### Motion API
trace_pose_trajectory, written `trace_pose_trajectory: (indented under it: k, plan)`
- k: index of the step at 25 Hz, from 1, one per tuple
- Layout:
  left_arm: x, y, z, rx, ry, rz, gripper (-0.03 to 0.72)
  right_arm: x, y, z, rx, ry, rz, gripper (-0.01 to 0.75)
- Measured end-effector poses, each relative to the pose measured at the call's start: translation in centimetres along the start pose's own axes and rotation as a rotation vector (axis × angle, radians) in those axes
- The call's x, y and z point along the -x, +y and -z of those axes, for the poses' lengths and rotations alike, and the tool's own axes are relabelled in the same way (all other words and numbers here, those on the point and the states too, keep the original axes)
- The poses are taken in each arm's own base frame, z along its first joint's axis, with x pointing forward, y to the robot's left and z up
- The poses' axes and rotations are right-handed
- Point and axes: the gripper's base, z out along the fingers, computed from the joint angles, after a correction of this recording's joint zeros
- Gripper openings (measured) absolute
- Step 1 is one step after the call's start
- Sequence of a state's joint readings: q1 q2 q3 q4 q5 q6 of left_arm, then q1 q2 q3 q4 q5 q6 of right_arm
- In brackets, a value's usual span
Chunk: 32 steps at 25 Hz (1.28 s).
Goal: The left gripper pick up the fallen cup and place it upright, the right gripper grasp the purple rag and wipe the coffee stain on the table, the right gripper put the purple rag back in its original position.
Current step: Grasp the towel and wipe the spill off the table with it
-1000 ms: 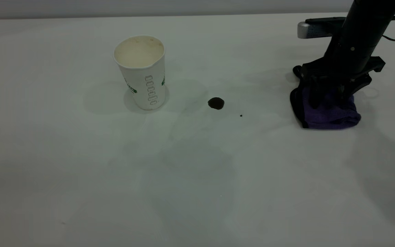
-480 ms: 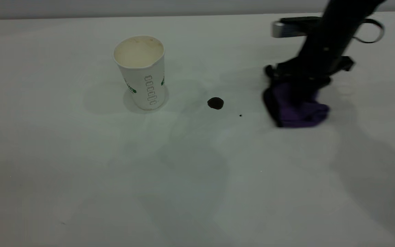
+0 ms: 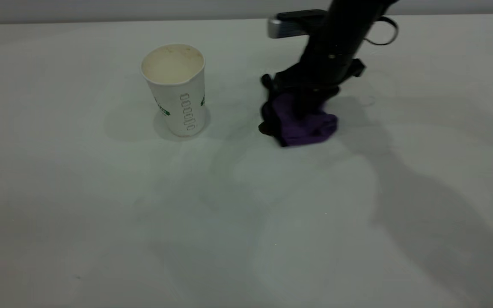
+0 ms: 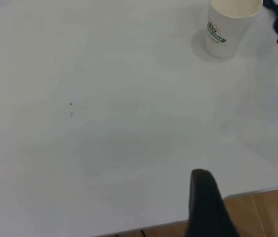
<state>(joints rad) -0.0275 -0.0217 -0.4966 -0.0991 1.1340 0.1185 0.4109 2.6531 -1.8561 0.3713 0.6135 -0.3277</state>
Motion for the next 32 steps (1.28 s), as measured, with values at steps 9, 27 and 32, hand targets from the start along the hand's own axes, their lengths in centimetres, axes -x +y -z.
trace_pose_trajectory:
  k: [9,27,32]
  plan:
    - [0.0,0.0,0.0,0.000,0.000,0.000,0.473,-0.4,5.5,-1.2,0.062,0.057,0.083,0.051]
    - [0.0,0.0,0.0,0.000,0.000,0.001,0.473,-1.5,1.0,0.0,-0.042,0.219,-0.006,0.051]
    - [0.0,0.0,0.0,0.000,0.000,0.001,0.473,-2.1,-6.3,1.9,-0.096,0.243,-0.120,0.051]
